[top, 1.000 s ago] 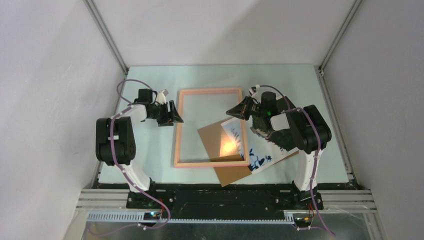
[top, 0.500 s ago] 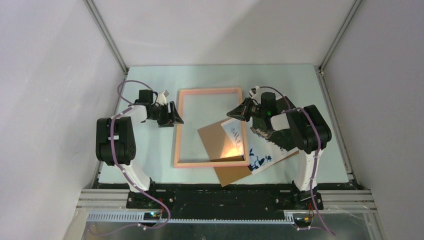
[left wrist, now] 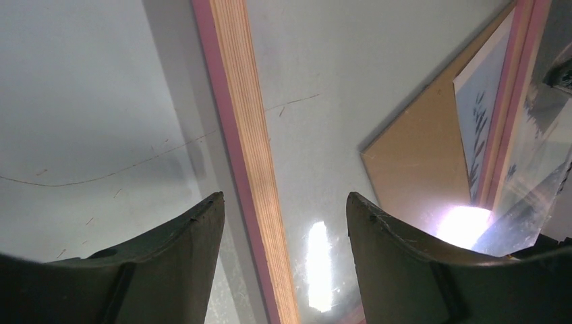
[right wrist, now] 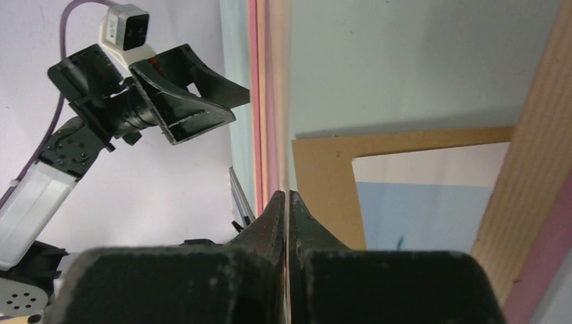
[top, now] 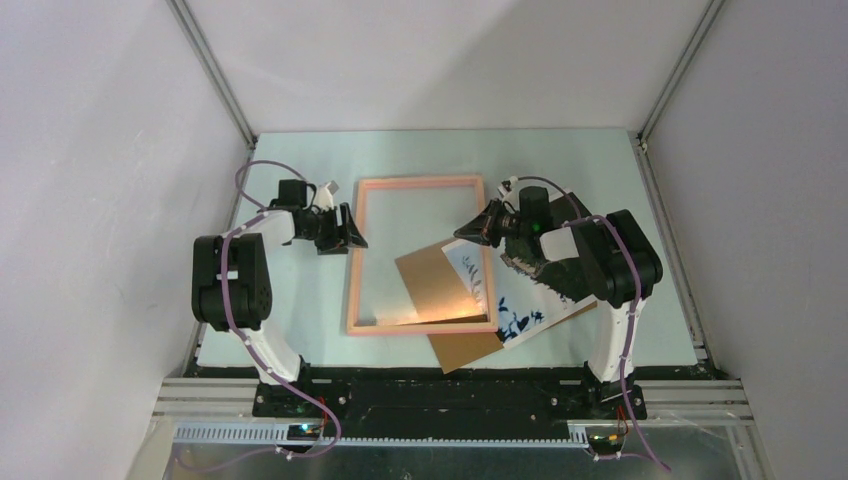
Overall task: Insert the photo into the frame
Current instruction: Place the photo frame item in the photo frame.
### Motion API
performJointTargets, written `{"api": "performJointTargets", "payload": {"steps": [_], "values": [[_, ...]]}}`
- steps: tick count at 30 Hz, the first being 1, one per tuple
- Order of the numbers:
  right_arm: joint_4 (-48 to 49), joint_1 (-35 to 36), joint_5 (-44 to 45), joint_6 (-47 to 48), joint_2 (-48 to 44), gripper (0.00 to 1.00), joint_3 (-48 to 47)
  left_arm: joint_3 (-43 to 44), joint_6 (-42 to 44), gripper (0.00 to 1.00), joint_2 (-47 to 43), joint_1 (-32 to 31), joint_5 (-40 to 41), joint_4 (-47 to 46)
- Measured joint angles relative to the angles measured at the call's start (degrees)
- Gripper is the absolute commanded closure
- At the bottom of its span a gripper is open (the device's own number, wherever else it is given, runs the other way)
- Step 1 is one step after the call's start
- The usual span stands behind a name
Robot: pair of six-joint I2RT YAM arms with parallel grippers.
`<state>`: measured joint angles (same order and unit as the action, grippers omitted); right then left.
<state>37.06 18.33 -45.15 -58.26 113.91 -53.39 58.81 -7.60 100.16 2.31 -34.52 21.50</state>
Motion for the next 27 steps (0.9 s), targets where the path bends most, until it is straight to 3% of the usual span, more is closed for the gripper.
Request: {"api": "performJointTargets", "payload": {"steps": [10,27], "values": [[-6.62,0.94,2.69,3.3,0.0,1.0,-0.76,0.0,0.0,0.29,0.0,-0.66,1.11,0.0],[-7.67,1.07,2.95,4.37,-0.02,1.0,-1.07,-0.76,0.02,0.29,-0.02,-0.7,1.44,-0.04]]}}
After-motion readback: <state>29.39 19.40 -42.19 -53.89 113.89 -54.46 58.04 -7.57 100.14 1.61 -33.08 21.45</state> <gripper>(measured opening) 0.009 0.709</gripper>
